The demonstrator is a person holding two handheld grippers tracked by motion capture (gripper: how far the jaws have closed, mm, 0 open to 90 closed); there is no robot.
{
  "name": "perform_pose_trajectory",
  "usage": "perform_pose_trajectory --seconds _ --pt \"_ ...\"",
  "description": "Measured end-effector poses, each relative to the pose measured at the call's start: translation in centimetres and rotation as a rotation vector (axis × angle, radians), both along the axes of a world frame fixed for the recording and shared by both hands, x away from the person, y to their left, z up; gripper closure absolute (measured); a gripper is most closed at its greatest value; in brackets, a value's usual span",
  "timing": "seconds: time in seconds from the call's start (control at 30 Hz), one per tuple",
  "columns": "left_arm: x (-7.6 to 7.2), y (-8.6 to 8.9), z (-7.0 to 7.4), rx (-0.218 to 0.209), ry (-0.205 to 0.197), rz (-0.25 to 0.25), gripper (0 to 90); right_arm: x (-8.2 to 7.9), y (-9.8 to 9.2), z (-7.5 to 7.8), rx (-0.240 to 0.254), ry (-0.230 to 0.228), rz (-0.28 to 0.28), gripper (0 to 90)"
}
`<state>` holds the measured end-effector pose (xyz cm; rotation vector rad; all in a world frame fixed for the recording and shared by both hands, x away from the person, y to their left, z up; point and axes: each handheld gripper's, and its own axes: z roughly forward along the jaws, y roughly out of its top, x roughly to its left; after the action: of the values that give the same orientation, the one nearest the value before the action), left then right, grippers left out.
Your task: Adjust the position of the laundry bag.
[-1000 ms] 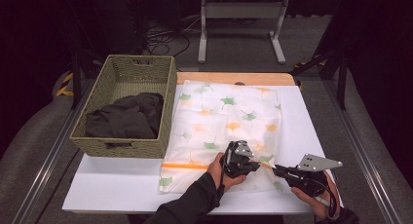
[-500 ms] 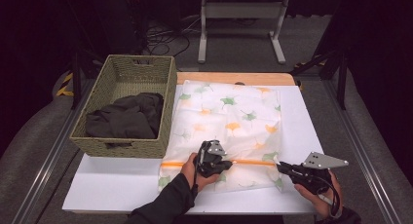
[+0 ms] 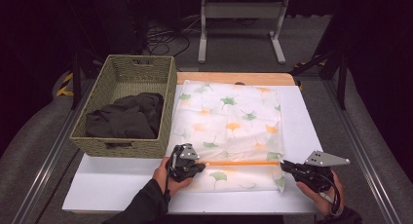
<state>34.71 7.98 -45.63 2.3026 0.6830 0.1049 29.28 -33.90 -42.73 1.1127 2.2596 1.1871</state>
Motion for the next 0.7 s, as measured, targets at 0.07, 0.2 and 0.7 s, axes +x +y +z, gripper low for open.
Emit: perform_pose_trajectory --seconds 0.07,0.2,0.7 --pt "-0.3 1.4 0.1 0.019 -0.006 0.033 89.9 0.1 -0.1 -0.1 0.005 0.008 -0.006 84.9" --pt "-0.9 3.6 0.5 0.028 -0.026 0.081 89.9 0.3 -0.3 -0.3 0.006 0.017 -0.022 84.9" --pt "-1.6 9.2 0.0 0.04 -0.052 0.172 89.9 0.7 -0.4 -0.8 0.003 0.03 -0.073 85.0"
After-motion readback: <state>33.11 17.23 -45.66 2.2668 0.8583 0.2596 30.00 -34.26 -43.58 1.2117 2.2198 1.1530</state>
